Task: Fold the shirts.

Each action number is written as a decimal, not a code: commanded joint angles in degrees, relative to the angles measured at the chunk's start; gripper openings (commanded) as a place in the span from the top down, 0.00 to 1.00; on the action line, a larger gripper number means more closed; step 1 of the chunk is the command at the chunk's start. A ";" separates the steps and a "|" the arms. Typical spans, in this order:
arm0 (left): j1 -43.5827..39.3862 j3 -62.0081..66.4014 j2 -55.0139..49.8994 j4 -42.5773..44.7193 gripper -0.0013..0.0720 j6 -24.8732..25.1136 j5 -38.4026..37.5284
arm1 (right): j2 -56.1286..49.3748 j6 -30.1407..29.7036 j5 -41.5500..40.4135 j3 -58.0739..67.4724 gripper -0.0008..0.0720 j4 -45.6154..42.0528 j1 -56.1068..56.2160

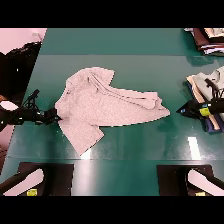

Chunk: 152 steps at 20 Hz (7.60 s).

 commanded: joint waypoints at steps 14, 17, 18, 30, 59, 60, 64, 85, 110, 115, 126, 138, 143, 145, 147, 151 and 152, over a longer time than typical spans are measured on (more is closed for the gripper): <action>0.04 2.60 0.15 -0.26 0.95 0.31 -2.03 | -14.56 -6.97 -13.33 -3.34 0.62 12.24 4.94; 0.04 2.64 1.07 -0.28 0.96 -0.13 -3.17 | -14.21 -8.44 -12.79 -3.34 0.97 12.33 5.03; 0.04 2.84 2.58 0.11 0.96 -0.50 -3.96 | -13.27 -8.48 -11.65 -3.32 0.97 12.35 5.03; 0.04 59.36 17.00 0.11 0.95 -7.76 -16.76 | 14.64 -7.15 -9.57 35.93 0.97 11.65 4.96; -13.94 44.83 -23.34 0.68 0.95 -5.86 3.19 | -29.86 7.69 3.32 49.79 0.97 -17.59 11.85; -13.94 46.25 -25.64 -0.02 0.95 -5.70 5.16 | -31.71 7.69 1.51 52.22 0.97 -17.40 11.85; -13.92 49.57 -27.87 0.24 0.95 -3.72 9.09 | -36.06 7.67 -2.67 60.63 0.97 -13.44 11.89; -12.52 39.69 -27.56 10.14 0.24 -6.73 -9.88 | -22.75 7.67 -7.82 28.22 0.38 -13.16 12.94; -12.66 -13.94 7.89 -9.11 0.47 -2.64 2.71 | 12.39 7.15 2.75 10.97 0.39 -13.11 6.64; -12.66 -13.92 7.89 -10.56 0.95 -0.70 1.03 | 12.48 7.19 6.05 4.39 0.39 -15.63 5.38; -12.66 -10.43 7.89 -9.99 0.96 0.76 -1.42 | 8.55 6.05 -9.77 -20.94 0.39 -2.91 -0.90; -12.66 -7.28 16.41 9.57 0.96 -4.35 -18.14 | 11.54 5.51 -0.59 -13.38 0.97 -15.15 8.96; -12.66 -6.88 27.06 8.41 0.96 -9.70 -30.99 | 26.23 7.50 9.97 -13.31 0.97 -19.17 8.85; -12.66 -3.72 27.10 7.89 0.96 -10.32 -29.40 | 28.63 8.74 8.72 -11.89 0.97 -19.08 8.90; -12.66 0.44 27.04 7.96 0.96 -10.27 -24.15 | 26.88 8.74 7.15 -8.28 0.97 -19.06 8.92; -12.66 5.88 22.62 7.93 0.96 -10.10 -13.90 | 14.21 6.32 4.00 1.14 0.97 -18.45 9.03; -12.66 6.51 19.89 7.89 0.96 -9.27 -12.50 | 10.69 6.14 2.99 3.19 0.97 -17.51 9.03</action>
